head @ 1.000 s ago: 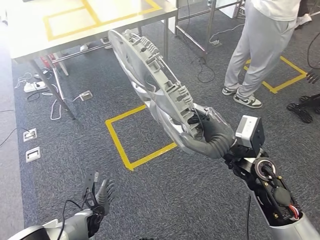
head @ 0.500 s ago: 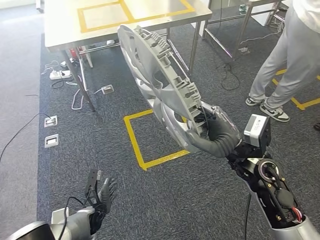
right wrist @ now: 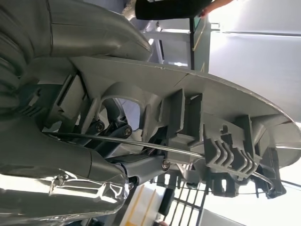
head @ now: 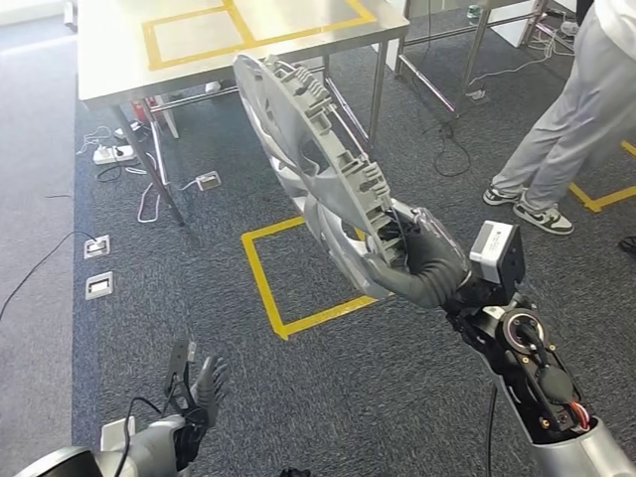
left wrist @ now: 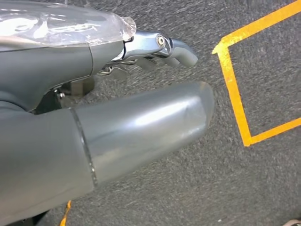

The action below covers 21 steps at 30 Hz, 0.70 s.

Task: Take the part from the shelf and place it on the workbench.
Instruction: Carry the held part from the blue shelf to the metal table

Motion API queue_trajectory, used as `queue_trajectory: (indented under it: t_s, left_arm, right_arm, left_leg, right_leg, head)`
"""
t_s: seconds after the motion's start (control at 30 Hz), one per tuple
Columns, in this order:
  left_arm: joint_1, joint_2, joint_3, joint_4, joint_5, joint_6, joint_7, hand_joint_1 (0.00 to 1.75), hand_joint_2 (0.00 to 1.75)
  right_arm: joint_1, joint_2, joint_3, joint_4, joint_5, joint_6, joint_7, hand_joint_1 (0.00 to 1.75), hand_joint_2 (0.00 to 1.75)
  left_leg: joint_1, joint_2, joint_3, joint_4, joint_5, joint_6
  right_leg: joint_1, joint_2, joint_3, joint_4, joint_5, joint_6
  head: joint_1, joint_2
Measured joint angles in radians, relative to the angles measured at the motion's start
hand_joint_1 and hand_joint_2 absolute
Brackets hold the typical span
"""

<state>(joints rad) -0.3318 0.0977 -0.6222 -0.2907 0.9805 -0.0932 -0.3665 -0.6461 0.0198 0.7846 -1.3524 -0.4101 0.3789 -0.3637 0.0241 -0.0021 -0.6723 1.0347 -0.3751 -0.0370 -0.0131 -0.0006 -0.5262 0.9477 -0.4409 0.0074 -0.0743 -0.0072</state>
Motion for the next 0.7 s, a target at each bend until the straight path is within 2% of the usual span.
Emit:
queue_trajectory:
  t_s: [0.03,0.07,0.13,0.2,0.23,0.3,0.33,0.37,0.4,0.43,0.5,0.53,0.6,0.67,0.7]
  left_arm:
    - [0.000,0.000,0.000,0.000,0.000,0.000,-0.001,0.00,0.00]
    - [0.000,0.000,0.000,0.000,0.001,0.000,-0.001,0.00,0.00]
    - [0.000,-0.001,0.000,0.000,0.002,0.000,-0.002,0.00,0.00]
    - [0.000,-0.001,0.000,0.000,0.002,0.000,-0.002,0.00,0.00]
    - [0.000,0.000,0.000,0.000,0.002,0.000,-0.002,0.00,0.00]
    - [0.000,0.000,0.000,0.000,0.002,0.000,-0.002,0.00,0.00]
    - [0.001,0.000,0.000,0.000,0.002,0.000,-0.002,0.00,0.00]
    - [0.001,0.000,0.000,0.000,0.002,0.000,-0.002,0.00,0.00]
    - [0.002,0.000,0.000,0.000,0.002,0.000,-0.002,0.00,0.00]
    - [0.002,-0.001,0.000,0.000,0.002,0.000,-0.002,0.00,0.00]
    - [0.001,-0.002,0.000,0.000,0.002,0.000,-0.002,0.00,0.00]
    - [0.001,-0.003,0.000,0.000,0.003,0.000,-0.002,0.00,0.00]
    - [0.002,-0.004,0.000,0.000,0.004,0.000,-0.002,0.00,0.00]
    - [0.004,-0.003,0.000,0.000,0.004,0.000,-0.002,0.00,0.00]
    - [0.004,-0.003,0.000,0.000,0.005,0.000,-0.003,0.00,0.00]
  right_arm:
    - [-0.002,0.000,0.000,0.001,0.000,0.001,0.000,1.75,1.75]
    - [-0.003,0.001,0.000,0.002,0.000,0.002,0.000,1.75,1.75]
    - [-0.005,0.001,-0.001,0.005,0.000,0.004,0.000,1.75,1.75]
    - [-0.006,0.001,-0.001,0.007,0.000,0.005,0.000,1.75,1.75]
    - [-0.006,0.002,-0.001,0.008,0.000,0.005,0.000,1.75,1.75]
    - [-0.006,0.002,-0.001,0.009,-0.001,0.005,-0.001,1.75,1.75]
    - [-0.006,0.002,-0.001,0.010,-0.001,0.005,-0.001,1.75,1.75]
    - [-0.004,0.002,-0.001,0.012,-0.002,0.005,-0.001,1.75,1.75]
    - [-0.003,0.002,-0.001,0.014,-0.003,0.005,-0.001,1.75,1.75]
    - [-0.002,0.002,-0.001,0.015,-0.003,0.005,-0.001,1.75,1.75]
    - [-0.003,0.002,-0.001,0.017,-0.003,0.005,0.000,1.75,1.75]
    - [-0.005,0.002,-0.001,0.017,-0.003,0.004,0.000,1.75,1.75]
    - [-0.008,0.002,-0.001,0.017,-0.003,0.003,0.000,1.75,1.75]
    - [-0.008,0.002,-0.001,0.017,-0.003,-0.004,0.002,1.75,1.75]
    - [-0.008,0.003,-0.001,0.018,-0.003,-0.011,0.004,1.75,1.75]
  left_leg:
    - [-0.001,0.000,0.023,-0.046,0.012,0.004]
    - [-0.003,-0.001,0.034,-0.067,0.012,0.010]
    - [-0.007,-0.005,0.037,-0.070,0.005,0.026]
    - [-0.007,-0.007,0.043,-0.072,0.002,0.041]
    - [-0.006,-0.007,0.047,-0.073,0.000,0.048]
    - [-0.010,-0.007,0.053,-0.073,-0.006,0.057]
    - [-0.012,-0.008,0.056,-0.073,-0.008,0.060]
    - [-0.014,-0.009,0.059,-0.073,-0.011,0.062]
    - [-0.016,-0.011,0.064,-0.073,-0.014,0.062]
    - [-0.018,-0.013,0.069,-0.073,-0.017,0.062]
    - [-0.021,-0.017,0.079,-0.073,-0.024,0.059]
    - [-0.022,-0.018,0.080,-0.072,-0.026,0.056]
    - [-0.022,-0.019,0.077,-0.073,-0.024,0.048]
    - [-0.022,-0.018,0.075,-0.072,-0.025,0.039]
    - [-0.022,-0.017,0.069,-0.058,-0.036,0.034]
  right_leg:
    - [0.001,0.001,-0.001,0.004,-0.005,0.006]
    - [0.003,0.001,-0.001,0.006,-0.009,0.012]
    - [0.002,0.001,0.000,0.004,-0.014,0.022]
    - [-0.002,0.000,-0.011,0.031,-0.036,0.030]
    - [-0.003,0.000,-0.032,0.077,-0.061,0.033]
    - [-0.004,0.000,-0.105,0.228,-0.123,0.036]
    - [-0.004,0.001,-0.142,0.296,-0.143,0.037]
    - [-0.003,0.001,-0.166,0.332,-0.145,0.036]
    - [-0.003,0.001,-0.170,0.324,-0.124,0.033]
    - [-0.001,0.001,-0.152,0.272,-0.084,0.028]
    - [0.006,0.003,-0.089,0.123,0.000,0.013]
    - [0.010,0.004,-0.062,0.065,0.022,0.007]
    - [0.014,0.004,-0.040,0.023,0.023,0.001]
    - [0.011,0.002,-0.034,0.008,0.023,-0.003]
    - [0.008,0.001,-0.029,0.001,0.026,-0.007]
  head:
    - [0.000,0.000]
    - [0.001,0.000]
    - [0.006,0.000]
    - [0.011,0.000]
    - [0.014,0.000]
    - [0.021,0.000]
    - [0.022,0.000]
    - [0.022,0.000]
    - [0.023,0.000]
    - [0.023,0.000]
    - [0.025,0.000]
    - [0.025,0.000]
    - [0.024,0.000]
    - [0.023,0.000]
    - [0.022,0.000]
